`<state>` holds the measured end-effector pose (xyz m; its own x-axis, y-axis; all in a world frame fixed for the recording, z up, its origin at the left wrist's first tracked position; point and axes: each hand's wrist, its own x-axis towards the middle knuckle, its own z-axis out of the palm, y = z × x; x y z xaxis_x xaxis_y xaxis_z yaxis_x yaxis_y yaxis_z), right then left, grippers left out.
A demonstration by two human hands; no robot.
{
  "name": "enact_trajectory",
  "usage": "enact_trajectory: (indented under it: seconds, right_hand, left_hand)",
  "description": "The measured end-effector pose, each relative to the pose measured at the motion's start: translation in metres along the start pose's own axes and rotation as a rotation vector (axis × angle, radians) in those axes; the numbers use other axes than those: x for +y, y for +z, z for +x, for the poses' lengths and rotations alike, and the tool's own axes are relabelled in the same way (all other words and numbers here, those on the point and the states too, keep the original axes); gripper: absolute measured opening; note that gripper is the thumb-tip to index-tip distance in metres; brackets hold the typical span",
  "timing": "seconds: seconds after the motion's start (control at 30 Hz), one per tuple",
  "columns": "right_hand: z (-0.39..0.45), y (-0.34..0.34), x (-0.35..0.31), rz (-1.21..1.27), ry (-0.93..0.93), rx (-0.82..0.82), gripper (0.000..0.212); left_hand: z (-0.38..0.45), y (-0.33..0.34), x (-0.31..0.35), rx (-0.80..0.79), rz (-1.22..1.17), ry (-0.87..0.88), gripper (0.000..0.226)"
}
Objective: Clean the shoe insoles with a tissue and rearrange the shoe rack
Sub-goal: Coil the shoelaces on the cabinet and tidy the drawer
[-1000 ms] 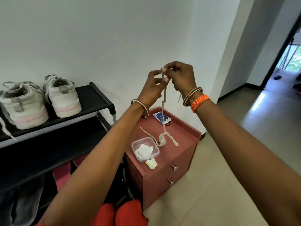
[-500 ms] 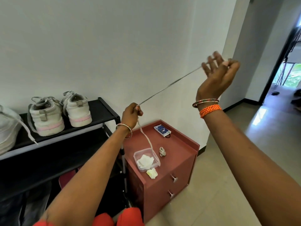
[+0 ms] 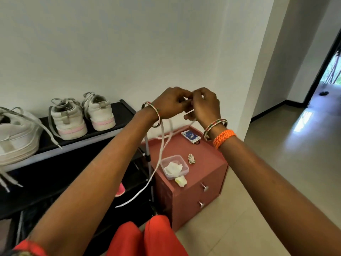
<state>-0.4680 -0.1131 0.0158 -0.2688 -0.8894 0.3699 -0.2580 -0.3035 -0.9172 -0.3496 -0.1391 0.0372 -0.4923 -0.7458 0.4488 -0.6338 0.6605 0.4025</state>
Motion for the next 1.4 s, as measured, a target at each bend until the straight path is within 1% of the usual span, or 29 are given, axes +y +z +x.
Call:
enact_trajectory:
  seconds: [0.07, 0.13, 0.17, 0.2, 0.27, 0.33, 0.37, 0.43, 0.47, 0.53, 0.57, 0.63, 0.67, 0.7, 0.73, 0.77, 0.8, 0.83, 0.87, 0.9, 0.93, 1.0, 1.07, 1.1, 1.13, 1.2, 1.27, 1.33, 1.4]
  right_hand:
    - [-0.006, 0.008, 0.0, -0.012, 0.07, -0.107, 0.031]
    - [-0.009, 0.015, 0.011, 0.032, 0.114, -0.179, 0.037]
    - [-0.009, 0.019, 0.019, 0.052, 0.124, -0.193, 0.039]
    - [-0.009, 0.022, 0.027, 0.035, 0.116, -0.189, 0.042]
    - [-0.008, 0.022, 0.04, -0.056, 0.079, -0.149, 0.042]
    - [-0.003, 0.016, 0.051, -0.129, 0.05, -0.09, 0.031]
    - [0.0, 0.012, 0.058, -0.165, 0.046, -0.052, 0.023]
    - [0.005, -0.003, 0.073, -0.245, 0.055, 0.053, 0.007]
    - [0.006, -0.012, 0.083, -0.276, 0.066, 0.105, 0.004]
    - [0.006, -0.032, 0.104, -0.33, 0.123, 0.167, 0.005]
    - [0.005, -0.042, 0.116, -0.383, 0.169, 0.165, 0.006]
    - [0.001, -0.055, 0.138, -0.607, 0.268, 0.06, 0.012]
    - [-0.003, -0.057, 0.143, -0.742, 0.3, -0.033, 0.016]
    - [-0.006, -0.055, 0.144, -0.823, 0.289, -0.123, 0.021]
    - [-0.01, -0.049, 0.14, -0.821, 0.249, -0.187, 0.024]
    - [-0.014, -0.04, 0.131, -0.737, 0.187, -0.226, 0.027]
    - [-0.017, -0.029, 0.12, -0.548, 0.168, -0.257, 0.029]
    - [-0.019, -0.019, 0.108, -0.29, 0.224, -0.29, 0.031]
    - [-0.022, -0.008, 0.095, -0.038, 0.31, -0.335, 0.033]
    - [-0.022, 0.001, 0.088, 0.144, 0.367, -0.384, 0.037]
    - [-0.023, 0.007, 0.083, 0.178, 0.367, -0.432, 0.041]
    - [-0.022, 0.011, 0.078, -0.002, 0.24, -0.455, 0.042]
    - [-0.017, 0.01, 0.079, -0.178, 0.055, -0.409, 0.036]
    - [-0.014, 0.006, 0.081, -0.213, -0.026, -0.38, 0.037]
    - [-0.011, 0.003, 0.083, -0.235, -0.087, -0.336, 0.039]
    - [-0.007, -0.006, 0.086, -0.248, -0.147, -0.194, 0.038]
    - [-0.001, -0.017, 0.09, -0.219, -0.128, -0.026, 0.035]
    - [0.006, -0.028, 0.099, -0.18, -0.056, 0.127, 0.036]
    - [0.01, -0.039, 0.11, -0.179, 0.02, 0.215, 0.037]
  left_hand:
    - [-0.01, -0.005, 0.001, -0.042, 0.04, -0.029, 0.019]
    - [-0.022, -0.004, -0.005, -0.059, 0.001, -0.056, 0.013]
    - [-0.028, 0.0, -0.009, -0.066, -0.035, -0.059, 0.011]
    - [-0.035, 0.006, -0.013, -0.083, -0.052, -0.059, 0.013]
    - [-0.049, 0.017, -0.021, -0.158, -0.036, -0.073, 0.027]
    - [-0.059, 0.024, -0.03, -0.18, -0.074, -0.113, 0.038]
    - [-0.063, 0.025, -0.035, -0.17, -0.129, -0.152, 0.038]
    - [-0.066, 0.017, -0.05, -0.147, -0.233, -0.212, 0.026]
    - [-0.067, 0.011, -0.056, -0.139, -0.259, -0.227, 0.019]
    - [-0.069, -0.001, -0.064, -0.119, -0.292, -0.245, 0.012]
    - [-0.07, -0.007, -0.066, -0.099, -0.32, -0.246, 0.01]
    - [-0.068, -0.012, -0.066, -0.061, -0.398, -0.257, 0.01]
    - [-0.066, -0.01, -0.066, -0.063, -0.419, -0.259, 0.01]
    - [-0.064, -0.007, -0.062, -0.094, -0.42, -0.249, 0.01]
    - [-0.062, 0.0, -0.058, -0.15, -0.408, -0.233, 0.01]
    - [-0.059, 0.008, -0.052, -0.217, -0.388, -0.211, 0.012]
    - [-0.057, 0.018, -0.047, -0.279, -0.366, -0.191, 0.014]
    - [-0.055, 0.027, -0.042, -0.315, -0.336, -0.173, 0.017]
    - [-0.053, 0.037, -0.039, -0.311, -0.306, -0.164, 0.019]
    - [-0.052, 0.044, -0.038, -0.267, -0.286, -0.164, 0.02]
    - [-0.052, 0.05, -0.039, -0.203, -0.286, -0.172, 0.021]
    - [-0.054, 0.054, -0.041, -0.102, -0.358, -0.217, 0.021]
    - [-0.06, 0.052, -0.042, -0.1, -0.45, -0.278, 0.019]
    - [-0.063, 0.051, -0.044, -0.126, -0.478, -0.295, 0.018]
    - [-0.067, 0.05, -0.047, -0.16, -0.491, -0.299, 0.018]
    - [-0.075, 0.046, -0.054, -0.216, -0.507, -0.293, 0.019]
    - [-0.085, 0.043, -0.063, -0.22, -0.538, -0.306, 0.024]
    - [-0.096, 0.038, -0.072, -0.201, -0.579, -0.339, 0.027]
    - [-0.105, 0.033, -0.081, -0.171, -0.601, -0.366, 0.027]
